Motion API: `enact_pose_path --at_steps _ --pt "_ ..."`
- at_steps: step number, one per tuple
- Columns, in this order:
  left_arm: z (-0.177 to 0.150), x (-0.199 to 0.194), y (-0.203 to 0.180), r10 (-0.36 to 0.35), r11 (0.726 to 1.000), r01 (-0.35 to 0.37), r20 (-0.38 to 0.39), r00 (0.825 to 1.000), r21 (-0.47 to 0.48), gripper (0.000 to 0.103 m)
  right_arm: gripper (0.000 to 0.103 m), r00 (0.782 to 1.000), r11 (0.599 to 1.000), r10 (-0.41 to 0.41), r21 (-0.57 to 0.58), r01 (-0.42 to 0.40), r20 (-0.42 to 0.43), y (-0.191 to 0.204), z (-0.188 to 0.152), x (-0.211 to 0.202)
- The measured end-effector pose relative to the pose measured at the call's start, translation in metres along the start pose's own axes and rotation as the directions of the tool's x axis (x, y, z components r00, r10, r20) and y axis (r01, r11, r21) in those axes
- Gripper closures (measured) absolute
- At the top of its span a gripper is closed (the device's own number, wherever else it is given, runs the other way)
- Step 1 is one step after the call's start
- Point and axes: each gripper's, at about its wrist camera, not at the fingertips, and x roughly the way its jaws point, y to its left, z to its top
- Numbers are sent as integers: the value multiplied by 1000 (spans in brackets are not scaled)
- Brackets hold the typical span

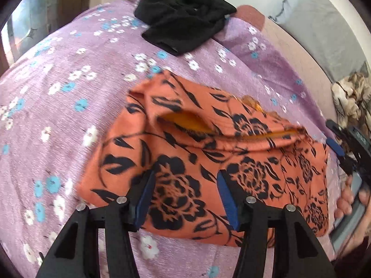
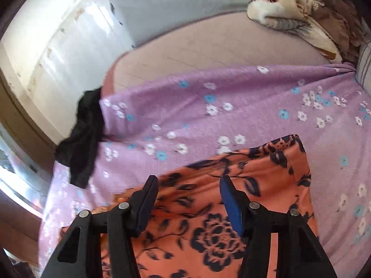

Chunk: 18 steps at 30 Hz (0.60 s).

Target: Fold small clothes

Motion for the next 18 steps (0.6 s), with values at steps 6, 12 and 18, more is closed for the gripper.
enact_pose_path --at_steps 6,12,18 --pt "18 -17 50 123 976 -106 80 989 -192 47 44 938 953 81 -249 -172 -336 80 -105 11" --pt "21 -17 73 113 961 -96 48 992 -259 47 45 947 885 -68 -458 -89 -315 161 -122 82" --pt "26 -20 79 90 958 -75 42 995 -276 47 44 995 993 -7 -119 -5 -96 168 -27 107"
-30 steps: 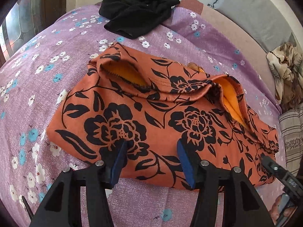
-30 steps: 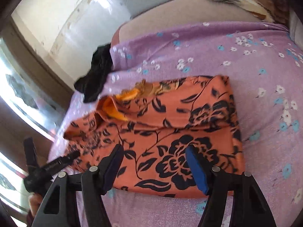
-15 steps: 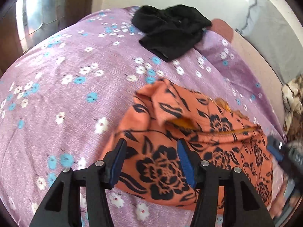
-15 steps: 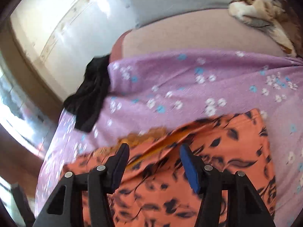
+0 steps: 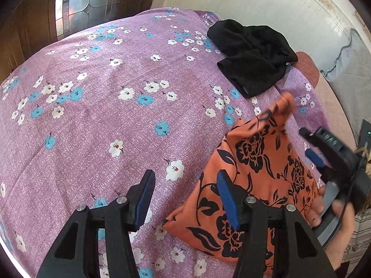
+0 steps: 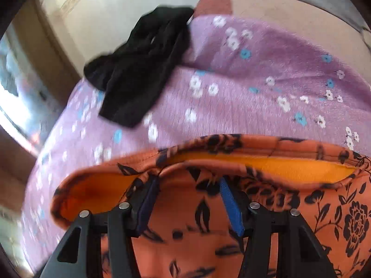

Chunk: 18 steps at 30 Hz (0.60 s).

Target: Fold small clothes

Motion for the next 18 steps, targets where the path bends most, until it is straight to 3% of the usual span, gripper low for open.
enact_pose_path --at_steps 2,5,9,14,18 --pt "2 -2 -3 -17 1000 17 7 1000 7 47 43 997 995 52 87 -56 50 -12 14 -18" --pt "0 -6 -12 -20 999 20 16 1000 46 47 43 999 999 36 27 -37 22 -32 6 -50" --pt "-9 -7 -32 -48 991 48 2 999 122 47 43 1000 1000 6 -16 -7 -23 -95 -43 -121" --pt "-35 -11 -65 -68 963 66 -1 998 260 45 43 1000 982 17 191 -14 -17 -199 -115 -216" --pt "-63 -20 -87 -75 930 59 28 997 362 35 41 999 952 2 306 -13 37 -248 -157 -262"
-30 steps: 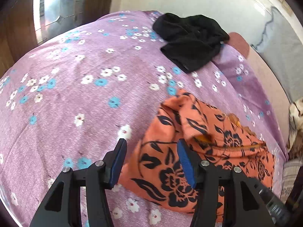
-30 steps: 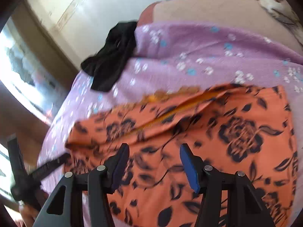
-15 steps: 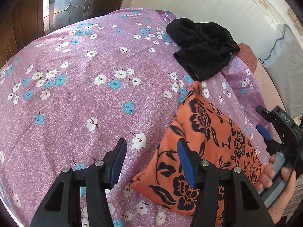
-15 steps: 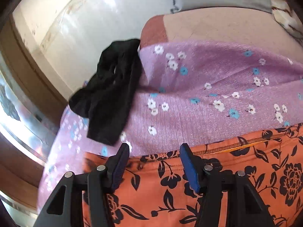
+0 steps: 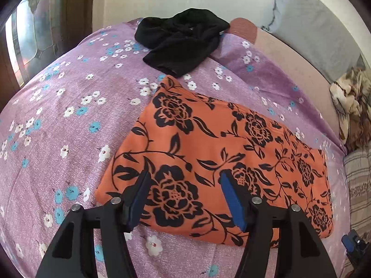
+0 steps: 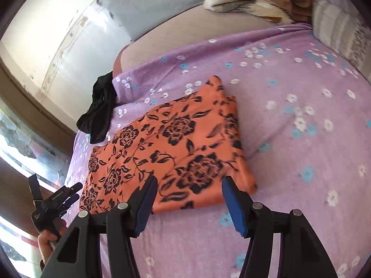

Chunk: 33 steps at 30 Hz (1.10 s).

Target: Fold small clothes

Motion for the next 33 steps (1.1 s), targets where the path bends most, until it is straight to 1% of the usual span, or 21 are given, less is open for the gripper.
enact_pose_path --at_steps 1,2,3,5,6,7,8,10,11,13,16,18,19,22,24,27,30,33 --pt "-5 -3 -7 -4 1000 4 14 1000 30 33 41 1000 1000 13 10 -13 15 -8 -4 -6" --pt "-10 -3 -13 -11 998 10 21 1000 59 27 41 999 999 28 18 -29 26 -13 -7 -10" --pt "-15 -2 -18 -19 996 18 11 1000 83 21 41 998 998 45 31 -46 37 -17 -10 -12" --pt "-28 11 -24 -39 993 45 -62 997 112 20 41 992 991 109 71 -113 63 -20 -12 -11" --pt "-37 20 -26 -21 991 34 -100 995 127 20 41 987 986 142 82 -148 77 -19 -12 -8" --pt "-46 29 -28 18 987 2 -125 992 159 20 41 983 981 161 90 -169 86 -15 -11 -3" --pt "-55 34 -32 60 978 -33 -129 990 205 20 41 981 979 174 95 -182 84 -12 -10 3" --pt "-67 33 -41 116 955 -83 -101 988 286 20 41 980 978 184 84 -190 75 -3 -7 16" --pt "-70 29 -44 125 948 -93 -89 988 305 20 41 979 978 187 81 -193 79 0 -7 21" --pt "-75 23 -46 121 947 -92 -76 990 308 20 41 976 974 206 82 -211 69 2 -6 33" --pt "-85 14 -45 131 949 -107 -60 990 295 20 41 982 976 186 108 -186 15 -4 -7 59" --pt "-93 6 -44 125 953 -106 -49 991 284 20 41 987 981 138 149 -124 -86 -14 -10 84" --pt "-98 0 -45 116 954 -100 -39 992 284 20 42 983 980 127 171 -104 -131 -20 -14 94" --pt "-105 -14 -47 106 944 -105 14 994 312 20 42 981 975 149 182 -125 -127 -19 -14 85" --pt "-105 -24 -46 113 936 -124 52 992 328 20 42 972 966 196 195 -170 -125 -19 -17 73" --pt "-106 -40 -38 107 941 -128 84 991 312 20 40 961 957 243 193 -216 -131 -15 -23 54" --pt "-105 -51 -26 102 956 -118 74 992 269 20 35 959 961 252 148 -233 -128 -11 -31 37" --pt "-107 -60 -12 88 969 -97 49 995 226 19 33 953 957 266 161 -242 -146 -17 -38 32"
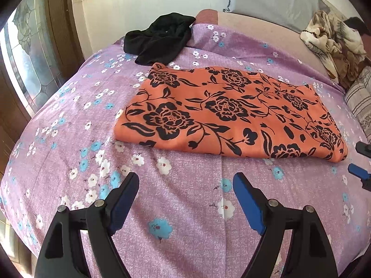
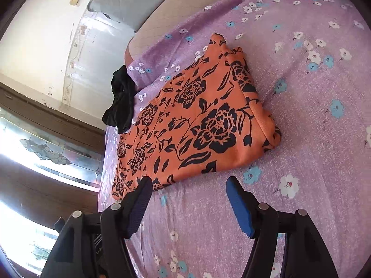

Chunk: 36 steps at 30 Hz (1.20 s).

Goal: Fold small clothes
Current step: 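Grasp the folded blouse edge with the right gripper and fold it over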

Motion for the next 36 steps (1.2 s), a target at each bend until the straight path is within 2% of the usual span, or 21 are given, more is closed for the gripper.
enact_pose_path --at_steps 4,8,14,16,18,23,28,29,30,31,32,33,34,36 --pt "0 0 20 -62 993 60 -18 998 -106 18 32 1000 995 15 103 -12 -27 -24 -5 -1" --pt "0 16 31 -141 972 127 -60 988 -199 18 30 997 973 60 223 -50 -39 -45 -5 5" --pt "13 46 44 -274 908 226 -93 957 -353 18 29 998 943 66 327 -56 -19 -55 -3 25" --pt "14 59 50 -326 871 256 -105 939 -419 18 29 997 939 73 337 -72 9 -53 2 31" --pt "16 72 58 -375 823 281 -100 922 -493 18 28 996 935 78 344 -84 32 -50 8 39" --pt "39 96 77 -400 748 319 -12 916 -583 18 28 994 931 88 349 -105 64 -46 27 58" --pt "47 110 94 -426 641 366 85 901 -674 21 27 986 926 97 351 -139 134 -47 43 68" --pt "47 111 96 -425 625 370 97 900 -687 31 27 985 931 93 337 -139 148 -45 46 70" --pt "48 113 97 -417 625 360 95 904 -692 44 27 984 938 87 320 -134 157 -43 48 72" --pt "49 115 97 -402 639 343 81 912 -688 53 27 984 947 79 298 -124 160 -40 50 74" --pt "50 117 97 -384 657 323 66 921 -682 66 27 984 954 72 277 -116 164 -37 52 77" --pt "51 119 97 -371 667 312 62 927 -677 71 27 984 959 65 262 -108 167 -35 52 79" --pt "51 121 97 -370 666 315 67 927 -676 71 30 984 962 55 256 -98 170 -34 54 81" --pt "53 124 95 -361 671 314 74 930 -671 71 49 986 966 18 252 -60 169 -37 56 86"
